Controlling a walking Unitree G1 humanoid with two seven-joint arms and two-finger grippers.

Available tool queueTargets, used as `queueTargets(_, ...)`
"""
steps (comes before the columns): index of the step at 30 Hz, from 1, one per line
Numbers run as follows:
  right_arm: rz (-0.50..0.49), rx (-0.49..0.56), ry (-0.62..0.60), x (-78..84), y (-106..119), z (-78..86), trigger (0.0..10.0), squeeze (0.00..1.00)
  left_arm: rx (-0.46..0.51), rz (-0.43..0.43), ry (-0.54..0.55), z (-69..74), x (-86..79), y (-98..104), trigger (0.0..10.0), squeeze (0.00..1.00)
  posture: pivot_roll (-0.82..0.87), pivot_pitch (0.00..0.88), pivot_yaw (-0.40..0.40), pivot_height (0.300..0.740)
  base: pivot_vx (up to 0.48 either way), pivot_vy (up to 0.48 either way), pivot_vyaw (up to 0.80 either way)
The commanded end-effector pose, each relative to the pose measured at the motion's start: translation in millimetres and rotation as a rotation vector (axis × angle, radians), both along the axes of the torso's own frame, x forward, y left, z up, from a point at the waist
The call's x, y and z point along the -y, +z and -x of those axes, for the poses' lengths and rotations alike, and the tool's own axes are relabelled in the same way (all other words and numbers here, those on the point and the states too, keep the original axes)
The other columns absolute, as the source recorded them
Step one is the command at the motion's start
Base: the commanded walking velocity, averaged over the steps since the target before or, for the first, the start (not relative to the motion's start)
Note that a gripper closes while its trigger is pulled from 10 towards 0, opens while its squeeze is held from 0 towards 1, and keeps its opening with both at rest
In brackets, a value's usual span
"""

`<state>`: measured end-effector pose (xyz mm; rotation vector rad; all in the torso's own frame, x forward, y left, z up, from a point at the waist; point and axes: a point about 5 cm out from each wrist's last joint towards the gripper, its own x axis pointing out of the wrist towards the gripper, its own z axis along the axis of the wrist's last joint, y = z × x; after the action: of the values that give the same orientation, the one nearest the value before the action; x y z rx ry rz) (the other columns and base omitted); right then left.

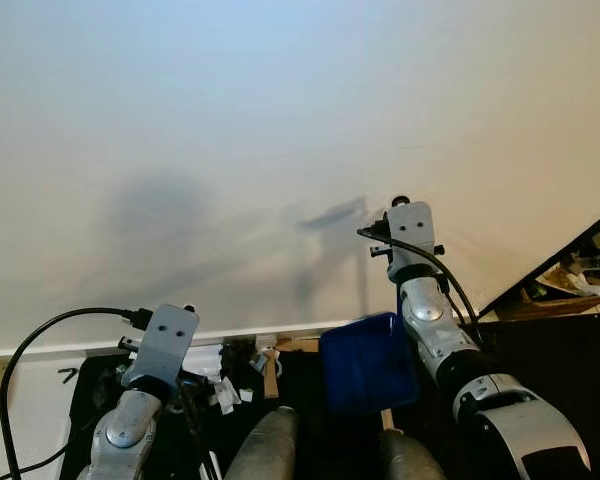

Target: Sweep floor

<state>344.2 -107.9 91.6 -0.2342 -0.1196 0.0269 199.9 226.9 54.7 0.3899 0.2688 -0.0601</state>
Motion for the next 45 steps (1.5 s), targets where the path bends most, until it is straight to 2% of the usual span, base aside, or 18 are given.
queueTargets(1, 0.008, 0.016, -0.012, 2.7, -0.4, 0.7, 10.0, 0.0, -0.013, -0.019, -0.003, 3.7, -4.0, 1.7, 10.0, 0.0, 0.3, 0.137, 0.016, 0.74, 0.0, 0.0, 0.0)
queueTargets(5, 0.033, -0.024, -0.019, 2.9, -10.1, 4.5, 10.0, 0.0, -0.017, -0.024, -0.011, 3.8, -4.6, 2.6, 10.0, 0.0, 0.31, 0.138, 0.033, 0.74, 0.0, 0.0, 0.0)
queueTargets(9, 0.066, -0.097, 0.0, -3.9, -25.1, 11.3, 10.0, 0.0, -0.018, -0.032, -0.02, 3.7, -6.6, 4.3, 10.0, 0.0, 0.32, 0.134, 0.041, 0.74, 0.0, 0.0, 0.0)
queueTargets(14, 0.104, -0.166, 0.081, -20.0, -40.7, 22.2, 10.0, 0.0, -0.014, -0.042, -0.012, 4.1, -11.3, 6.9, 10.0, 0.0, 0.33, 0.13, 0.035, 0.74, 0.0, 0.0, 0.0)
queueTargets(19, 0.123, -0.188, 0.121, -23.3, -45.9, 26.2, 10.0, 0.0, -0.019, -0.042, -0.01, 6.4, -10.6, 5.6, 10.0, 0.0, 0.32, 0.131, 0.03, 0.74, 0.0, 0.0, 0.0)
queueTargets(21, 0.17, -0.22, 0.144, -22.9, -50.9, 28.2, 10.0, 0.0, -0.02, -0.037, -0.012, 7.0, -8.0, 4.5, 10.0, 0.0, 0.32, 0.132, 0.021, 0.74, 0.0, 0.0, 0.0)
queueTargets(23, 0.222, -0.255, 0.166, -19.9, -54.2, 28.0, 10.0, 0.0, -0.017, -0.028, -0.008, 6.6, -6.2, 4.0, 10.0, 0.0, 0.31, 0.132, 0.012, 0.74, 0.0, 0.0, 0.0)
queueTargets(30, 0.276, -0.306, 0.172, -8.1, -55.9, 24.6, 10.0, 0.0, -0.012, -0.017, -0.001, 6.3, -4.4, 2.3, 10.0, 0.0, 0.29, 0.129, -0.007, 0.74, 0.0, 0.0, 0.0)
queueTargets(34, 0.357, -0.341, 0.138, 11.0, -58.0, 22.9, 10.0, 0.0, 0.031, -0.031, 0.047, 4.6, -17.6, 9.9, 10.0, 0.0, 0.28, 0.128, -0.012, 0.74, 0.0, 0.0, 0.0)
queueTargets(36, 0.37, -0.351, 0.137, 13.0, -58.8, 23.1, 10.0, 0.0, 0.036, -0.035, 0.051, 4.4, -19.6, 11.3, 10.0, 0.0, 0.28, 0.129, -0.012, 0.74, 0.0, 0.0, 0.0)
queueTargets(37, 0.401, -0.374, 0.123, 19.9, -61.8, 24.5, 10.0, 0.0, 0.062, -0.054, 0.073, 4.0, -28.9, 18.1, 10.0, 0.0, 0.27, 0.13, -0.01, 0.74, 0.0, 0.0, 0.0)
queueTargets(40, 0.406, -0.413, 0.092, 30.3, -66.3, 27.3, 10.0, 0.0, 0.088, -0.086, 0.102, 5.9, -43.5, 28.4, 10.0, 0.0, 0.27, 0.132, -0.009, 0.74, 0.0, 0.0, 0.0)
queueTargets(43, 0.403, -0.426, 0.077, 35.1, -68.1, 28.9, 10.0, 0.0, 0.092, -0.099, 0.115, 7.6, -50.4, 31.2, 10.0, 0.0, 0.27, 0.133, -0.008, 0.74, 0.0, 0.0, 0.0)
queueTargets(45, 0.393, -0.458, 0.05, 43.8, -73.6, 34.1, 10.0, 0.0, 0.091, -0.114, 0.135, 9.9, -59.6, 34.2, 10.0, 0.0, 0.27, 0.137, -0.008, 0.74, 0.0, 0.0, 0.0)
